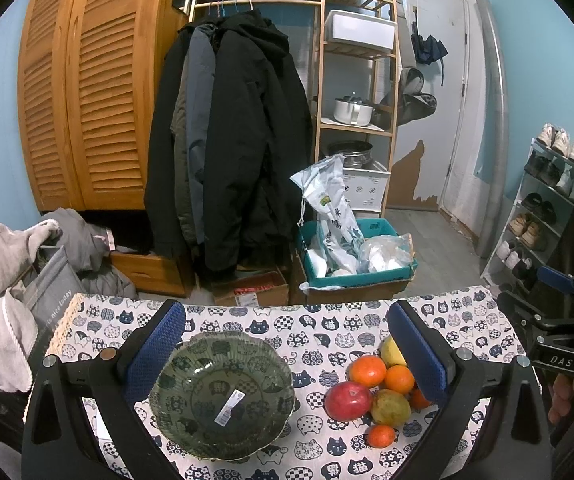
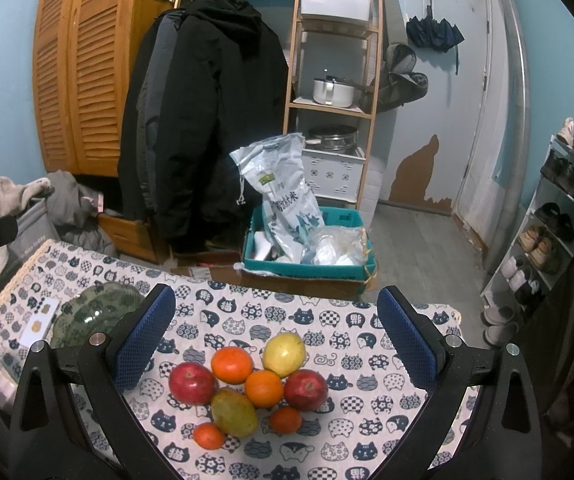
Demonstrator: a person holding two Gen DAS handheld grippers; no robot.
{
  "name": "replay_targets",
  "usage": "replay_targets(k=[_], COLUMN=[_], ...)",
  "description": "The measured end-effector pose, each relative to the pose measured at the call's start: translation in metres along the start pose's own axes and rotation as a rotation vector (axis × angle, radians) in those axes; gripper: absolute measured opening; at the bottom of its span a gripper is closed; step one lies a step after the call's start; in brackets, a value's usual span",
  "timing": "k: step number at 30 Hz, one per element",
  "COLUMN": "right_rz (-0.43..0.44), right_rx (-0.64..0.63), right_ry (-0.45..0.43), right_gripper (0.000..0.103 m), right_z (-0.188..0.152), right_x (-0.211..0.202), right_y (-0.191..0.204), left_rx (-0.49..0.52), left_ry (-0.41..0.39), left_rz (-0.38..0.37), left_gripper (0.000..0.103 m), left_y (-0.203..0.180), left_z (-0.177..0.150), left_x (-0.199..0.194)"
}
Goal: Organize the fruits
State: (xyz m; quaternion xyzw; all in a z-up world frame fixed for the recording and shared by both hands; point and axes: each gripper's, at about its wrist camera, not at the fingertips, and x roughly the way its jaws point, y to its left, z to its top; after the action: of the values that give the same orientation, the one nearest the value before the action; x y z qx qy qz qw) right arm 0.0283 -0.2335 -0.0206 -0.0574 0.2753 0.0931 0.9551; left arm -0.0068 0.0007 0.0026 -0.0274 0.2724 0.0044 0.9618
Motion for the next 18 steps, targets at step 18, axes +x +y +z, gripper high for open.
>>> replay_targets(k=[18], right_rz=[-0.001], right_rx=[-0.001], right_ry=[-0.001], right_gripper=[0.100], right_z=[0.0017], right_x=[-0.0014], right_y=[-0.0006], left_rx=[-0.001], left_ry=[0.000], left_rz=[0.000], left_gripper=[0.102], left_y=[0.0013], left_z=[0.0017], left_x=[0.0011])
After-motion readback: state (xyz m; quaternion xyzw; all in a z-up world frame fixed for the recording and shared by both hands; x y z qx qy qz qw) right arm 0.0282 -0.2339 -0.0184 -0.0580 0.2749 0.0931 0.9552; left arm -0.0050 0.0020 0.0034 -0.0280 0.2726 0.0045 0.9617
